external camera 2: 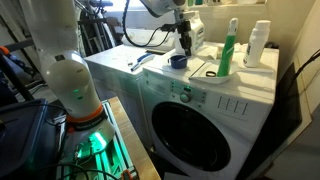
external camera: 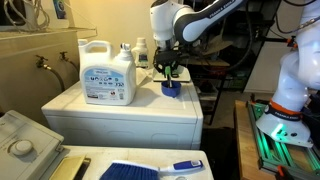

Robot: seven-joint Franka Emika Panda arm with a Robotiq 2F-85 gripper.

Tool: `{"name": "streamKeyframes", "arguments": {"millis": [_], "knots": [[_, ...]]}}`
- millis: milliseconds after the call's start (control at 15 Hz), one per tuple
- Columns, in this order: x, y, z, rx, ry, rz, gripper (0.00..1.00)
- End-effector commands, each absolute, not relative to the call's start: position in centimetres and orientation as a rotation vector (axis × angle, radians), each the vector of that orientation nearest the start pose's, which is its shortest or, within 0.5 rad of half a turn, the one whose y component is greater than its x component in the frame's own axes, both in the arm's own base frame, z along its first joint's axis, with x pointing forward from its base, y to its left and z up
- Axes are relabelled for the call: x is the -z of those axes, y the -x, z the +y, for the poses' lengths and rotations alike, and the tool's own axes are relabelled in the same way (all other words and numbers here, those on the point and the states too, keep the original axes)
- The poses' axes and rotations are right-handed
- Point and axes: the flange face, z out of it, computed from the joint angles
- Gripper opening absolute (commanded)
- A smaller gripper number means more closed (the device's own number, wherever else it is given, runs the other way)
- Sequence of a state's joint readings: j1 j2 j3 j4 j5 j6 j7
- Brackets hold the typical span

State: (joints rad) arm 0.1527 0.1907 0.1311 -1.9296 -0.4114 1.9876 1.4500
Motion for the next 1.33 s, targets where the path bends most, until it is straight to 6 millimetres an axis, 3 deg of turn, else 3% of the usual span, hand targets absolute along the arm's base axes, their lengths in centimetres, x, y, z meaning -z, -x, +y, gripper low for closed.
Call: {"name": "streamKeyframes", "arguments": {"millis": [0,133,467,667,800,867,1267], "knots": [[-39.0,-56.7,14.1,0.283,3.088,1.613,0.17],[-38.8,-56.7,14.3,0.287,3.105,1.619,0.18],[-38.2,-57.0,14.7,0.286,3.090,1.605,0.41],[-37.8,-57.5,14.8,0.298,3.076,1.619,0.33],[-37.5,-57.8,15.0,0.312,3.066,1.630,0.21],[-37.4,-57.9,15.1,0.317,3.062,1.631,0.26],[-36.6,-59.1,15.2,0.355,3.057,1.660,0.31]]}}
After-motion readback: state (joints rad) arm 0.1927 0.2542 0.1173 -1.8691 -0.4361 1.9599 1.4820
